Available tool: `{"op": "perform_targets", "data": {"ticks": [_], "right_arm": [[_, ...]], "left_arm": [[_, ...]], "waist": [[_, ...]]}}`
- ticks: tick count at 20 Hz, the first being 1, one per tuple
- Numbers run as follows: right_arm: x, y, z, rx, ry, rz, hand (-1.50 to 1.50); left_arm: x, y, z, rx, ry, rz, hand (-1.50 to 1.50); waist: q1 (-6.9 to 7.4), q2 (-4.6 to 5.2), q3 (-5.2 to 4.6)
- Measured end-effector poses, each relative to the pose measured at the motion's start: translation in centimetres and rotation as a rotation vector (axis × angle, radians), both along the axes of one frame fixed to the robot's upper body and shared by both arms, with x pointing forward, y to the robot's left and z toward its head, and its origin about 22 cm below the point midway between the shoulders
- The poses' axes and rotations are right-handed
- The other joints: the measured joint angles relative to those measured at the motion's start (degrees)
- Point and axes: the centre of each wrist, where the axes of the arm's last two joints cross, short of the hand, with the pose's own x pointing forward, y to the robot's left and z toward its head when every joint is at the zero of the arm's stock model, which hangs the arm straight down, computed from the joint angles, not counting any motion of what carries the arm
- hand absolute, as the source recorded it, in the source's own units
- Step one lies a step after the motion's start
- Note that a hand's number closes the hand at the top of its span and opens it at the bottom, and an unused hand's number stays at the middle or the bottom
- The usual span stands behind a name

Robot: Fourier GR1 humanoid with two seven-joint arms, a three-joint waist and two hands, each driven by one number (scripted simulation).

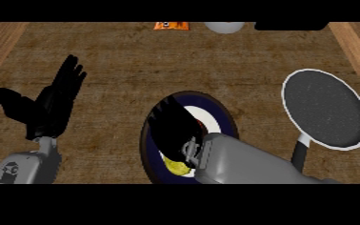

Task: Pick the tomato from the plate and place it in the pan

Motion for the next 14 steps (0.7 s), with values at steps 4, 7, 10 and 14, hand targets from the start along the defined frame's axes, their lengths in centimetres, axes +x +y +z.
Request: {"op": "perform_targets", "data": {"ticks": [4, 7, 10, 14], "right_arm": [[0.7, 0.3, -1.0, -0.006, 0.003, -0.011, -1.50], [1.0, 0.7, -1.8, -0.010, 0.014, -0.016, -1.50], [1.9, 0.1, -2.6, -0.033, 0.021, -0.021, -1.50], [2.6, -0.3, -5.0, -0.042, 0.026, -0.023, -1.50]], "left_arm": [[0.1, 0.1, -0.1, 0.004, 0.000, 0.004, 0.00], [-0.2, 0.2, -0.4, 0.006, -0.003, 0.008, 0.00], [-0.1, 0.4, -0.5, 0.004, -0.001, 0.008, 0.00], [0.0, 0.6, 0.0, 0.003, -0.004, 0.008, 0.00]], "waist": [[-0.01, 0.03, 0.00], [0.01, 0.03, 0.00], [-0.01, 0.03, 0.00], [0.05, 0.06, 0.01]]}}
